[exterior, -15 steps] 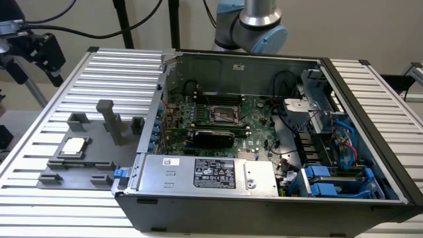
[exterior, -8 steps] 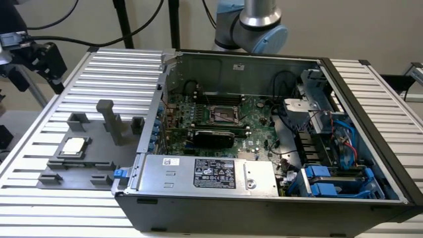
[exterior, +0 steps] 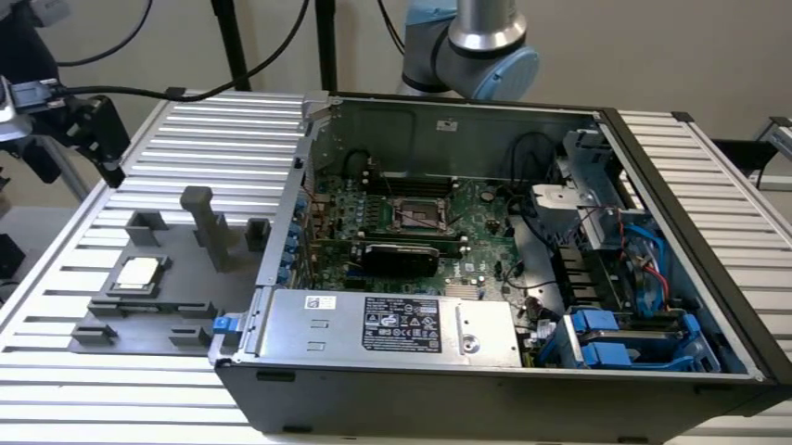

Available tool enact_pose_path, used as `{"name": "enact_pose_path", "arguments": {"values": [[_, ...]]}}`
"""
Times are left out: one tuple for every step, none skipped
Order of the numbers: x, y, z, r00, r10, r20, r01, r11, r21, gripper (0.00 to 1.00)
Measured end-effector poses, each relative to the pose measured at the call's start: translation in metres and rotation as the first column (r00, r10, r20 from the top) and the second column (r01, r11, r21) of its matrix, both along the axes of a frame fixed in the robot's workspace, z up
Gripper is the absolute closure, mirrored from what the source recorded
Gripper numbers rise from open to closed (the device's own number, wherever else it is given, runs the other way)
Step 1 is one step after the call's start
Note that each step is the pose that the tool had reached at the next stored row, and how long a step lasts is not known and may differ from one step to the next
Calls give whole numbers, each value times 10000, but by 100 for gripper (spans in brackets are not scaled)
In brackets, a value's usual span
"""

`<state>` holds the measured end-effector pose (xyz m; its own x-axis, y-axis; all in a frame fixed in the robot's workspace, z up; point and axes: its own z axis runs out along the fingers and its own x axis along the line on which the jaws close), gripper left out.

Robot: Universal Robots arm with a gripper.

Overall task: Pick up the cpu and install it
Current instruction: 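Pick up the cpu and move it towards the insertion slot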

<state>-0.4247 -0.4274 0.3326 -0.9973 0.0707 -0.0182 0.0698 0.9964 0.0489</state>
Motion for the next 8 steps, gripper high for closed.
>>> {"name": "enact_pose_path", "arguments": {"values": [[0, 0, -19, 10000, 0, 1, 0, 10000, 0, 23], [0, 0, -36, 10000, 0, 0, 0, 10000, 0, 23], [0, 0, -54, 10000, 0, -1, 0, 10000, -1, 23], [0, 0, -72, 10000, 0, -1, 0, 10000, -1, 23], [0, -1, -91, 10000, 0, -1, 0, 10000, -1, 23], [0, -1, -109, 10000, 0, -1, 0, 10000, -1, 23], [0, -1, -128, 10000, 0, 0, 0, 10000, 0, 23], [0, -2, -145, 10000, 0, 0, 0, 10000, -1, 23]]}}
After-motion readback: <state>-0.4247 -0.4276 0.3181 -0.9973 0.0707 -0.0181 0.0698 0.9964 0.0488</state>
